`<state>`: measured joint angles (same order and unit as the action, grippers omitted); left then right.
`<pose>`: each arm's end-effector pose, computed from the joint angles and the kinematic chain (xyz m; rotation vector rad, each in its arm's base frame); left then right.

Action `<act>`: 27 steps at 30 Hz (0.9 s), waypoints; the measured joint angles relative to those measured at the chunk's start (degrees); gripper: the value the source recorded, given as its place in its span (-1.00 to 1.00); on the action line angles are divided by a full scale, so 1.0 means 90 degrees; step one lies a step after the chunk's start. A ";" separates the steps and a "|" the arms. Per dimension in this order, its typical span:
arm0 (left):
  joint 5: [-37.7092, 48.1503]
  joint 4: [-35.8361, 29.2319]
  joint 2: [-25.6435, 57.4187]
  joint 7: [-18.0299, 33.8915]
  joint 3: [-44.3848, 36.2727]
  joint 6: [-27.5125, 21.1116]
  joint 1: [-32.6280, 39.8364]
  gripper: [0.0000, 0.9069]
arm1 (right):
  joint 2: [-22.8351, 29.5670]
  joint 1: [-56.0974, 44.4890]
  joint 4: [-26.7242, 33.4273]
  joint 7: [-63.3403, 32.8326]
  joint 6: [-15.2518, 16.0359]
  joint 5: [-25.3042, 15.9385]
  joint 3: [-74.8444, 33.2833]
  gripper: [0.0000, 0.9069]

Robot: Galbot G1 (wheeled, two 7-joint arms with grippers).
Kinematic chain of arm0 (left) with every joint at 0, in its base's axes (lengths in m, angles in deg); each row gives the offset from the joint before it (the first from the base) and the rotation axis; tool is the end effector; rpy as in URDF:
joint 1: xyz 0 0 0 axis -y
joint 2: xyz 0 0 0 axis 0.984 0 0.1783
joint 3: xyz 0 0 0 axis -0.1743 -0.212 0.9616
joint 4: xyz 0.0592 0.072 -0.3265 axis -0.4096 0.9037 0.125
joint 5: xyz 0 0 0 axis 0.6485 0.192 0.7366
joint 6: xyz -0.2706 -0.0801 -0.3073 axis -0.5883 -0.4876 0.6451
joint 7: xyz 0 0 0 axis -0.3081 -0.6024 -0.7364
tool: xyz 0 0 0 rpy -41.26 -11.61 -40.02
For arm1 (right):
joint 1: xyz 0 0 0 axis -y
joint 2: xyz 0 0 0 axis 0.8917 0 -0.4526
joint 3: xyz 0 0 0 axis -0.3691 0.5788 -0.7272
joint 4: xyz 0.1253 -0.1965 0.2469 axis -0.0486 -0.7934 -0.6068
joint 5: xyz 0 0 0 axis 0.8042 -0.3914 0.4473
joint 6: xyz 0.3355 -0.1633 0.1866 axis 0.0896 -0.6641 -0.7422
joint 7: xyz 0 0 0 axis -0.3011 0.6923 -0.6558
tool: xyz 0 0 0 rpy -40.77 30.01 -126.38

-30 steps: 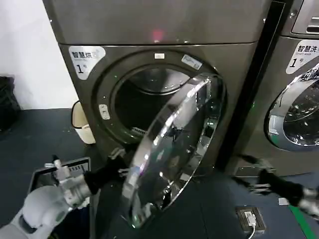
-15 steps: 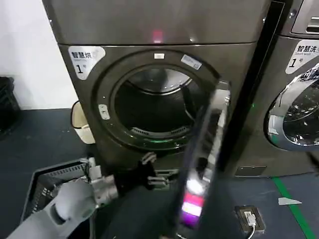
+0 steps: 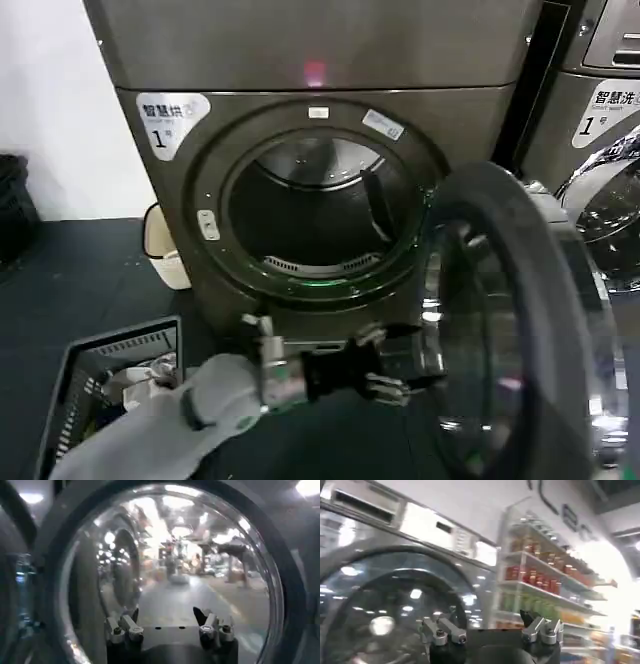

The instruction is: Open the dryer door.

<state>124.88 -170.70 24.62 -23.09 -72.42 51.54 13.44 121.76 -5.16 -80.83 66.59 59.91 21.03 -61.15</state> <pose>0.3476 -0.1327 -0.1844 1.9619 2.4233 -0.0026 0.0764 -0.4108 -0.0714 0.9042 2.7141 -0.4561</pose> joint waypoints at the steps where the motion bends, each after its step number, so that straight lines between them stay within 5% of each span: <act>1: -0.0009 0.0093 -0.0110 0.0030 -0.0128 -0.0001 0.0115 1.00 | -0.0024 -0.0042 0.0005 -0.0058 -0.0002 0.0024 -0.0119 1.00; 27: -0.0638 0.2075 -0.2555 0.1200 -0.1544 0.0357 0.1618 1.00 | -0.0085 -0.0576 0.0128 -0.0794 0.0269 0.0087 -0.1855 1.00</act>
<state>119.14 -152.02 1.63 -12.29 -86.32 54.75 28.00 120.99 -10.35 -79.68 59.45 62.34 21.81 -77.84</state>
